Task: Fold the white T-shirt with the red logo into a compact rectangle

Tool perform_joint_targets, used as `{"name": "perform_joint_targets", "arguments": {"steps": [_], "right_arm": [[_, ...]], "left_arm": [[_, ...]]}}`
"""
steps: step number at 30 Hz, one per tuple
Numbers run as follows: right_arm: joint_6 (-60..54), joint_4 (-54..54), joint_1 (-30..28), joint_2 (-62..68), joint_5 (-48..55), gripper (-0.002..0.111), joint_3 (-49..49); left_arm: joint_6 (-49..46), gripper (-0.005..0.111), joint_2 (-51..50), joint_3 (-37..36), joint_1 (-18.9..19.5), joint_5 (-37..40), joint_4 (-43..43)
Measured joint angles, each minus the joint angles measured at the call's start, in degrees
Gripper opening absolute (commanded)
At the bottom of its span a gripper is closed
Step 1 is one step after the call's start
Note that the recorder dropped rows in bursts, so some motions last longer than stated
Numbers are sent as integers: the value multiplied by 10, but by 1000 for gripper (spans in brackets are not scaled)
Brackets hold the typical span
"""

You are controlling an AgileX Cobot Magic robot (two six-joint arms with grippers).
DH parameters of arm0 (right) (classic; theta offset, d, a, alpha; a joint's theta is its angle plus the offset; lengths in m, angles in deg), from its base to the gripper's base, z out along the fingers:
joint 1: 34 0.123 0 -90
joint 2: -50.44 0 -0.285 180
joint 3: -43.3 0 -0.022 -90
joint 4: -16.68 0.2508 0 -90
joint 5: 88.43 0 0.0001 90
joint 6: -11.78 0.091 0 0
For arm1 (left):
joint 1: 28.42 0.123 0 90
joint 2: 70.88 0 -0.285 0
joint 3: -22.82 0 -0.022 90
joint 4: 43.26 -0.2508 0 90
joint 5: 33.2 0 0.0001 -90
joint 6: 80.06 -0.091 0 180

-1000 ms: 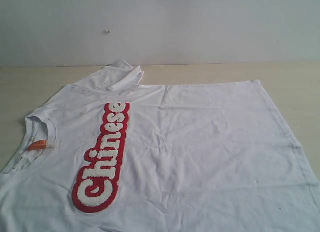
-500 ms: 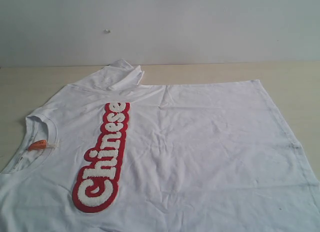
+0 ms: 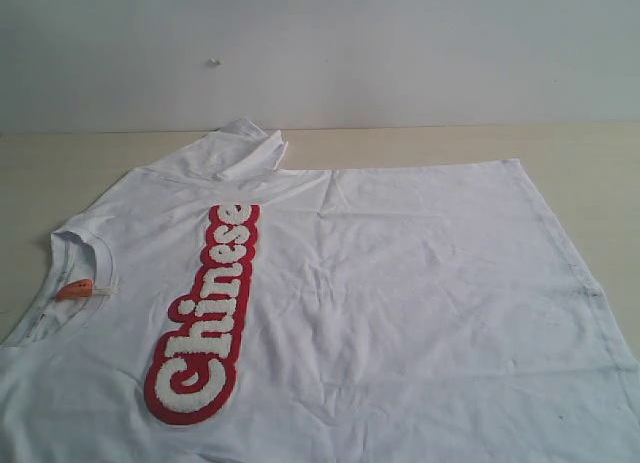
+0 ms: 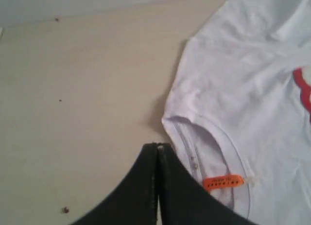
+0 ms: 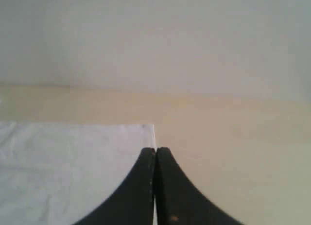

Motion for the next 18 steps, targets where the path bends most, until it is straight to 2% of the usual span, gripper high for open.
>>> {"name": "perform_joint_targets", "arguments": {"steps": [3,5,6,10,12,14,16,18], "right_arm": [[-29,0,0,76,30,0,22],[-66,0,0,130,68,0,50],[-104,9,0,164,98,0,76],[-259,86,0,231,216,0,158],[-360,147,0,262,281,0,206],[-490,194,0,287,359,4,242],[-592,217,0,304,430,12,259],[-677,222,0,316,473,23,263]], "left_arm": [[-102,0,-49,31,-3,38,68],[-235,0,-89,69,-7,86,154],[-319,0,-118,99,-7,138,220],[-525,0,-185,168,-9,295,306],[-602,0,-210,193,-11,357,300],[-658,0,-221,204,-12,387,253],[-697,0,-229,208,-12,396,190],[-716,6,-236,209,-12,391,122]]}}
